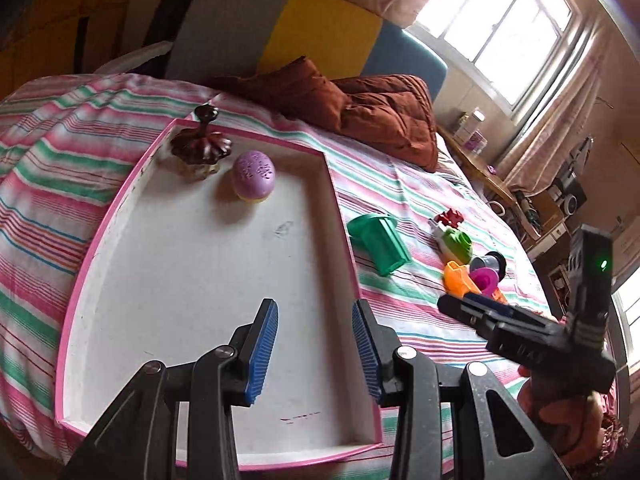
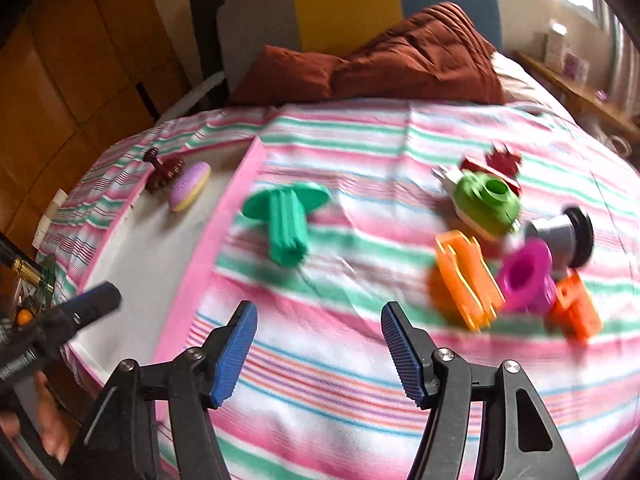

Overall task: Organize rigid objects
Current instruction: 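Grasp the green spool with the left tool while the right tool grasps the yellow scoop, then carry the green spool into the tray and release it with the left tool, then carry the yellow scoop into the tray and open the right tool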

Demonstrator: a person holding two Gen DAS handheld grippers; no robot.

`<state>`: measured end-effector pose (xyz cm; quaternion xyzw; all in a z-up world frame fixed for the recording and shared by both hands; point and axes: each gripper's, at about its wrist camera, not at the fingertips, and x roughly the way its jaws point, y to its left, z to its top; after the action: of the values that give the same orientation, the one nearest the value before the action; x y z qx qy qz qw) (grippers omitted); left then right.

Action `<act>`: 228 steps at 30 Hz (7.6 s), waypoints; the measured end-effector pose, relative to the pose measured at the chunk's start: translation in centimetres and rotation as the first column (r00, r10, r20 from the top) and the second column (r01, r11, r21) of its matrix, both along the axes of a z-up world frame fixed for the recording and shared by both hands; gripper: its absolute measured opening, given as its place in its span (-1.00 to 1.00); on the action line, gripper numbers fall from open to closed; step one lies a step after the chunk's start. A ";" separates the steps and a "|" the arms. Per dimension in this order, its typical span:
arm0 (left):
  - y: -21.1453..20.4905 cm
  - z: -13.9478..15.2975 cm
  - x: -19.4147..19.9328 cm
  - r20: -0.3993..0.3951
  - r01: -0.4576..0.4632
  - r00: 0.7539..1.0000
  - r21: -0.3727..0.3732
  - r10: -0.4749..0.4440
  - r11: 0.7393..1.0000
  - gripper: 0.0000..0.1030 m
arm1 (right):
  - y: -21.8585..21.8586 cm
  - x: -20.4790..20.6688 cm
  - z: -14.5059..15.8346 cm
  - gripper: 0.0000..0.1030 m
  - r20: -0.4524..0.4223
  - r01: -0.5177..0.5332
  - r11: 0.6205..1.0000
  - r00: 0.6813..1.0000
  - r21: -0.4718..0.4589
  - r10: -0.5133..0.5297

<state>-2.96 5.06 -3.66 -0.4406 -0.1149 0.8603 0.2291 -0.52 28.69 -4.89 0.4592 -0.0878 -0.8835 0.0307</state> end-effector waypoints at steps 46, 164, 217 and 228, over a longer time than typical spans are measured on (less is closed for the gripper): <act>15.5 -0.3 -2.4 0.026 0.095 0.996 -0.281 -0.091 0.955 -0.25 | 10.2 1.2 -3.5 -0.48 0.062 0.015 1.000 0.998 0.024 -0.017; 3.8 2.2 -12.6 0.006 -0.064 0.998 -0.084 0.065 0.994 -0.30 | 11.7 1.2 -3.6 -0.49 0.061 0.076 0.990 0.996 -0.117 -0.069; -10.3 0.3 -0.6 -0.083 -0.371 0.928 -0.117 0.363 0.921 -0.30 | -19.0 -14.7 -3.8 0.20 0.101 -0.188 0.871 0.960 -0.454 0.260; -8.0 0.2 0.0 -0.088 -0.262 0.963 -0.080 0.255 0.962 -0.30 | -15.9 -10.7 0.9 0.41 0.023 -0.257 0.928 0.962 -0.268 0.273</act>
<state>-2.98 -2.99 -3.49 -0.3983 -0.1234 0.9036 0.0986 -11.27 12.77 -3.96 0.4851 -0.1423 -0.8375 0.2075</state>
